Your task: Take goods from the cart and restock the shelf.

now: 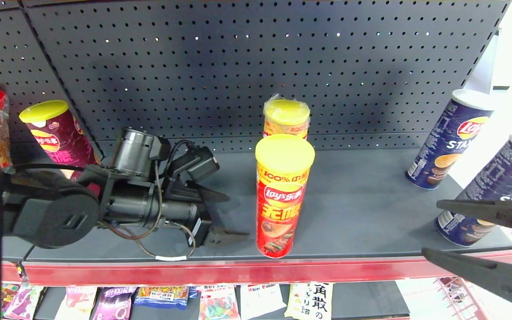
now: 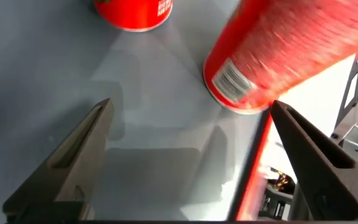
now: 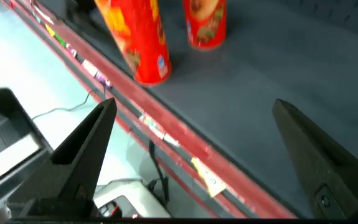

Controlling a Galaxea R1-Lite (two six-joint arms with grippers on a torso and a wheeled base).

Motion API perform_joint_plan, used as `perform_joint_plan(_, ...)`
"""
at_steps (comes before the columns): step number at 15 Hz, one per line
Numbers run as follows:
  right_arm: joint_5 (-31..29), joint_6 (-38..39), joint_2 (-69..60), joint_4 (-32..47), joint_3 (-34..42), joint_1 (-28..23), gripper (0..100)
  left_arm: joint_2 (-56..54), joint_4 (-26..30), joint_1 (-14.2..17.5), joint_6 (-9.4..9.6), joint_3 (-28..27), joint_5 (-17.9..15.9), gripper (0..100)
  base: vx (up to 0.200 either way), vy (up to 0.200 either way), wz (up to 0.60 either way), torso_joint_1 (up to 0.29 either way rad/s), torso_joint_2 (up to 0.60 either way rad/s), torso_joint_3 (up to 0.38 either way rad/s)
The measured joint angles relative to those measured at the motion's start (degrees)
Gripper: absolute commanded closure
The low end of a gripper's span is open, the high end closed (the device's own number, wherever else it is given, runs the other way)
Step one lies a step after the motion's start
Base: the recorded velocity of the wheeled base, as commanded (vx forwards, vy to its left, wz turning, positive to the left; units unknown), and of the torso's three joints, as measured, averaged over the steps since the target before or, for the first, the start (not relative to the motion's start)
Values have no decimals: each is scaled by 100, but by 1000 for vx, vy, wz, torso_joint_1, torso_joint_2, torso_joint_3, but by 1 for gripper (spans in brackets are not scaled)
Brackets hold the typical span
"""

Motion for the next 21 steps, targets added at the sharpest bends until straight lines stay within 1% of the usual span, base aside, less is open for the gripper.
perform_joint_plan(2, -219, -2, -301, 13, 373, -5, 0, -542, 6, 243, -9, 402, 82, 0, 0, 0, 0, 0, 0, 0)
perform_joint_plan(3, -461, -7, -563, 16, 631, -5, 0, -890, 6, 419, -11, 618, 129, 0, 0, 0, 0, 0, 0, 0)
perform_joint_plan(4, -808, -5, -880, 27, 924, -5, 0, -1312, 20, 625, -12, 859, 354, 0, 0, 0, 0, 0, 0, 0)
perform_joint_plan(5, -1175, -5, -1191, 22, 1184, -9, 0, -1737, 22, 824, -22, 1100, 756, 0, 0, 0, 0, 0, 0, 0)
perform_joint_plan(6, -1752, 2, -1604, 33, 1479, -35, 0, -2213, 24, 1025, -72, 1378, 1367, 0, 0, 0, 0, 0, 0, 0)
perform_joint_plan(7, -2388, 37, -1955, 43, 1720, -99, 0, -2654, 28, 1172, -255, 1640, 1866, 0, 0, 0, 0, 0, 0, 0)
perform_joint_plan(8, -2812, 113, -2291, 43, 1916, -218, 0, -3110, 9, 1295, -591, 1907, 2283, 0, 0, 0, 0, 0, 0, 0)
perform_joint_plan(9, -2928, 178, -2561, 57, 2035, -336, 0, -3508, 13, 1373, -879, 2150, 2598, 0, 0, 0, 0, 0, 0, 0)
perform_joint_plan(10, -2972, 219, -2756, 56, 2098, -435, 0, -3881, 0, 1423, -1037, 2382, 2875, 0, 0, 0, 0, 0, 0, 0)
perform_joint_plan(11, -2999, 255, -2956, 57, 2164, -562, 0, -4256, 11, 1464, -1147, 2583, 3050, 0, 0, 0, 0, 0, 0, 0)
perform_joint_plan(13, -2979, 266, -3138, 60, 2227, -827, 0, -4829, 39, 1560, -1182, 2817, 3268, 0, 0, 0, 0, 0, 0, 0)
perform_joint_plan(15, -2959, 293, -3215, 56, 2253, -970, 0, -5221, 52, 1670, -1164, 2903, 3316, 0, 0, 0, 0, 0, 0, 0)
perform_joint_plan(18, -2948, 290, -3254, 54, 2261, -1012, 0, -5567, 90, 1753, -1125, 2983, 3327, 0, 0, 0, 0, 0, 0, 0)
perform_joint_plan(21, -2948, 293, -3262, 51, 2261, -1020, 0, -5805, 93, 1762, -1120, 3095, 3328, 0, -200, 0, 0, 9, 5, 4)
